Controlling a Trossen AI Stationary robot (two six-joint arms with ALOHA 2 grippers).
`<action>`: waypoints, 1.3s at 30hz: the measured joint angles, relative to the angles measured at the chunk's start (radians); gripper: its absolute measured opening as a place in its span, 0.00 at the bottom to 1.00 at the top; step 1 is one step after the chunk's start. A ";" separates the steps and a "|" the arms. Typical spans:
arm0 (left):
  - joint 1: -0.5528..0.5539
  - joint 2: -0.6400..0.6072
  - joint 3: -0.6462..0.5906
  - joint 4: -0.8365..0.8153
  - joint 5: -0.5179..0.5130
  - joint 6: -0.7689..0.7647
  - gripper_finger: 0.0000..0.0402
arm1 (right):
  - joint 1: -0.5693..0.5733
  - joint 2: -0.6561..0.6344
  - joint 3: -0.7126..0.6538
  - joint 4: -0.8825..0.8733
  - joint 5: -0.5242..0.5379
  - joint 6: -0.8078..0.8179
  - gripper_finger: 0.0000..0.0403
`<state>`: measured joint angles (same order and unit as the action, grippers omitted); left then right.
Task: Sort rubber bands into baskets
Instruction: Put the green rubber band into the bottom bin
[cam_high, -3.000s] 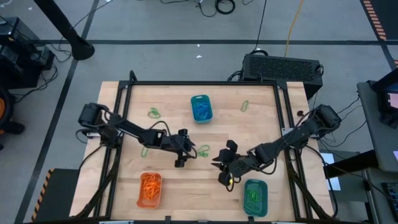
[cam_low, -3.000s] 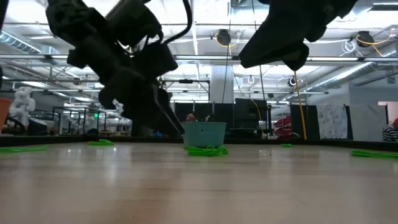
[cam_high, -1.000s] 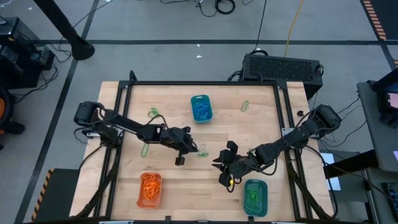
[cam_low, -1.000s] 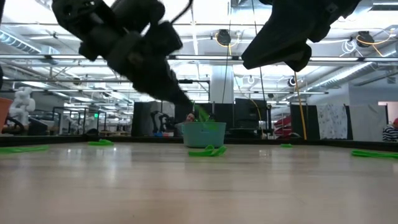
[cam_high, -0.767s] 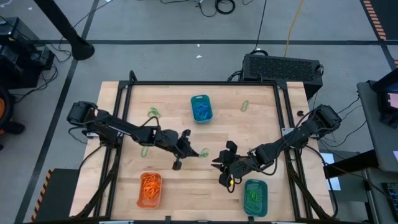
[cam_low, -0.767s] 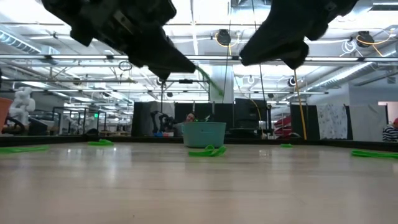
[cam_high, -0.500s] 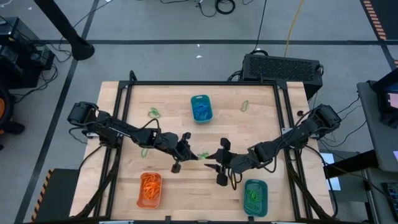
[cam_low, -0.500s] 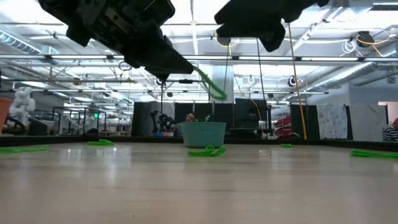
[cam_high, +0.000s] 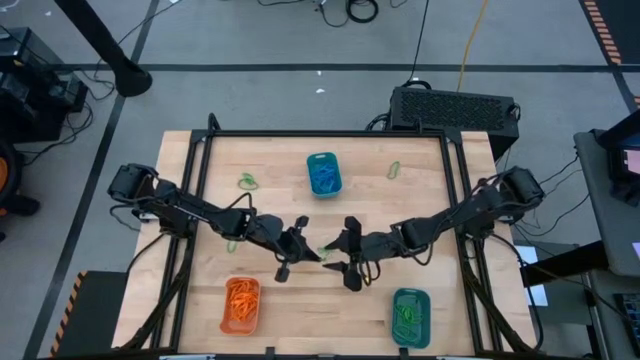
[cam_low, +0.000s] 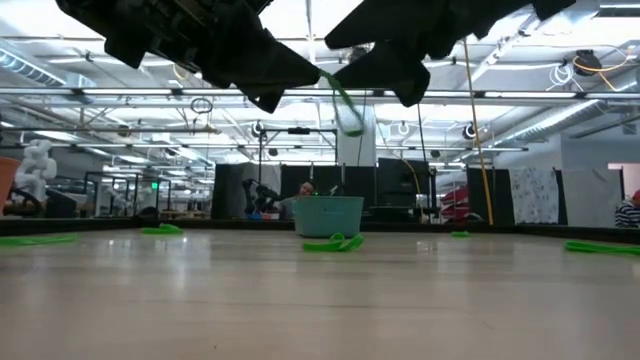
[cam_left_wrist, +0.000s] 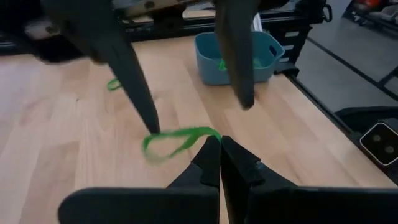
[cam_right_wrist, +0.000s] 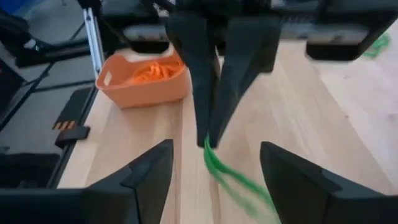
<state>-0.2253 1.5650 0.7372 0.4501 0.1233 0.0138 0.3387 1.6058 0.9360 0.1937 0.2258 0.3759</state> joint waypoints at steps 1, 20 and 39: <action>0.000 0.000 0.000 0.002 0.000 0.000 0.00 | -0.002 0.005 0.000 0.004 -0.014 -0.001 0.58; -0.002 0.000 0.000 0.038 -0.021 0.000 0.00 | -0.012 0.040 0.000 0.013 -0.026 0.004 0.31; -0.014 0.000 0.001 -0.060 -0.035 0.053 0.13 | 0.008 0.003 0.000 -0.032 -0.050 -0.022 0.00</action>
<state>-0.2395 1.5652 0.7380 0.3902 0.0883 0.0669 0.3466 1.6089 0.9362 0.1621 0.1759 0.3541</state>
